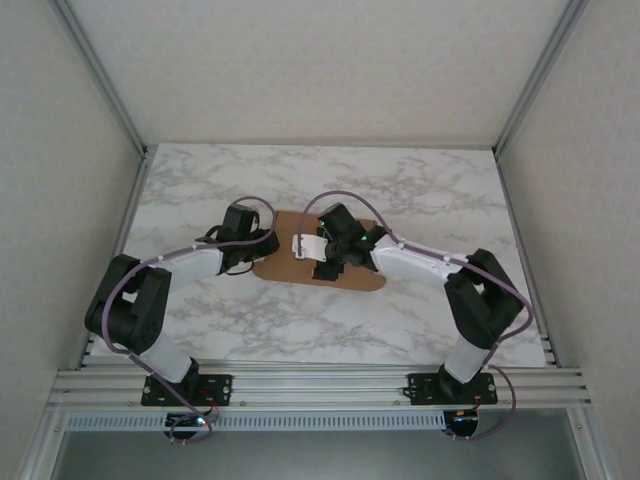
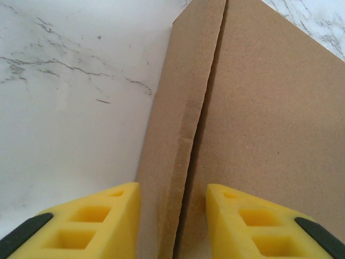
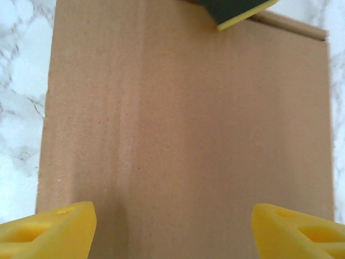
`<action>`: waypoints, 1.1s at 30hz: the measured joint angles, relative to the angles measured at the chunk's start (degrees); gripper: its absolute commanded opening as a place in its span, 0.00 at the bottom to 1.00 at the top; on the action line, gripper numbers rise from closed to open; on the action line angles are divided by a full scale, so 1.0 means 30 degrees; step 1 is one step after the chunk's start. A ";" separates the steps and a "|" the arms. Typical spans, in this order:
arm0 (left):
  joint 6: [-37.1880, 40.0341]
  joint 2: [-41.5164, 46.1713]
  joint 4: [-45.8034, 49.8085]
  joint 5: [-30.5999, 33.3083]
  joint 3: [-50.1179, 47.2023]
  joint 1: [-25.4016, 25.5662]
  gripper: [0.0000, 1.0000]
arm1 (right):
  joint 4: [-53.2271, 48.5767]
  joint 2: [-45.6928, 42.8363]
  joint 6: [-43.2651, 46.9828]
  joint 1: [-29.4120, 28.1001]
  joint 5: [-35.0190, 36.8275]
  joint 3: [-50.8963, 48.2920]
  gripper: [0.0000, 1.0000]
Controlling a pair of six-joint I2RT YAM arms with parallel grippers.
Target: Fold the paper box
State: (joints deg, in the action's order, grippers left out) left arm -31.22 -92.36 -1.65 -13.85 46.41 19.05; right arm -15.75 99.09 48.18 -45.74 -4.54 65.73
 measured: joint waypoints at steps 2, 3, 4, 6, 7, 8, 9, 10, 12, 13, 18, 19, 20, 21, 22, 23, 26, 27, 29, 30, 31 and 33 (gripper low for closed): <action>0.0000 0.0000 -0.0007 -0.0007 -0.0007 0.0000 0.36 | 0.0022 0.0707 0.0386 0.0000 0.0015 0.0007 0.77; 0.0000 0.0000 -0.0022 -0.0007 -0.0007 0.0000 0.36 | 0.0051 0.1064 0.0561 -0.0015 0.0146 0.0044 0.77; 0.0000 0.0007 -0.0066 -0.0015 -0.0029 0.0000 0.36 | 0.0073 0.1406 0.0699 -0.0022 0.0393 0.0153 0.77; 0.0000 0.0007 -0.0109 -0.0022 -0.0058 0.0000 0.35 | 0.0270 0.1887 0.0889 -0.0095 0.0933 0.0342 0.75; 0.0000 0.0007 -0.0189 -0.0015 -0.0080 0.0000 0.35 | 0.0437 0.2040 0.0998 -0.0160 0.1348 0.0386 0.73; 0.0000 0.0007 -0.0248 -0.0015 -0.0117 0.0000 0.35 | 0.0525 0.2142 0.1100 -0.0240 0.1712 0.0452 0.69; 0.0000 0.0007 -0.0299 -0.0007 -0.0131 0.0000 0.35 | 0.0597 0.2295 0.1217 -0.0342 0.2193 0.0583 0.66; 0.0000 0.0007 -0.0342 0.0000 -0.0138 0.0000 0.35 | 0.0707 0.2484 0.1355 -0.0444 0.2718 0.0721 0.63; 0.0000 0.0007 -0.0437 0.0080 -0.0168 -0.0022 0.35 | 0.0947 0.2769 0.1581 -0.0627 0.3592 0.0903 0.58; 0.0000 0.0007 -0.0452 0.0146 -0.0175 -0.0044 0.35 | 0.1064 0.2849 0.1719 -0.0743 0.4007 0.0947 0.56; 0.0000 0.0015 -0.0517 0.0291 -0.0189 -0.0131 0.35 | 0.1581 0.2973 0.1953 -0.1166 0.5231 0.0831 0.49; 0.0000 0.0015 -0.0517 0.0313 -0.0189 -0.0131 0.35 | 0.1668 0.2973 0.1960 -0.1188 0.5348 0.0801 0.49; 0.0000 0.0015 -0.0517 0.0357 -0.0189 -0.0131 0.35 | 0.1763 0.2973 0.1960 -0.1224 0.5464 0.0758 0.49; 0.0000 0.0015 -0.0517 0.0379 -0.0189 -0.0131 0.35 | 0.1851 0.2973 0.1967 -0.1224 0.5537 0.0729 0.49; 0.0000 0.0015 -0.0532 0.0401 -0.0189 -0.0131 0.35 | 0.1909 0.2973 0.1960 -0.1239 0.5581 0.0699 0.49; 0.0000 0.0015 -0.0532 0.0430 -0.0189 -0.0131 0.35 | 0.1996 0.2973 0.1960 -0.1239 0.5603 0.0656 0.50; 0.0000 0.0015 -0.0539 0.0459 -0.0189 -0.0131 0.36 | 0.2127 0.2973 0.1945 -0.1239 0.5646 0.0590 0.54; 0.0000 0.0015 -0.0539 0.0488 -0.0189 -0.0131 0.36 | 0.2171 0.2973 0.1894 -0.1239 0.5646 0.0590 0.56; 0.0000 0.0015 -0.0539 0.0503 -0.0189 -0.0131 0.36 | 0.2259 0.2973 0.1727 -0.1239 0.5610 0.0546 0.59; 0.0000 0.0015 -0.0539 0.0510 -0.0189 -0.0131 0.36 | 0.2397 0.2922 0.1566 -0.1231 0.5530 0.0452 0.62; 0.0000 0.0015 -0.0539 0.0510 -0.0189 -0.0131 0.36 | 0.2499 0.2856 0.1377 -0.1231 0.5442 0.0372 0.65; 0.0000 0.0015 -0.0525 0.0532 -0.0189 -0.0131 0.36 | 0.2637 0.2616 0.0765 -0.1173 0.4867 0.0102 0.69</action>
State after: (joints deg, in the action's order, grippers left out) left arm -31.22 -92.31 -3.22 -12.25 45.84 18.65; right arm -7.84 106.94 50.48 -49.25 10.07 66.04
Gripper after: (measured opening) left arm 0.357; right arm 0.662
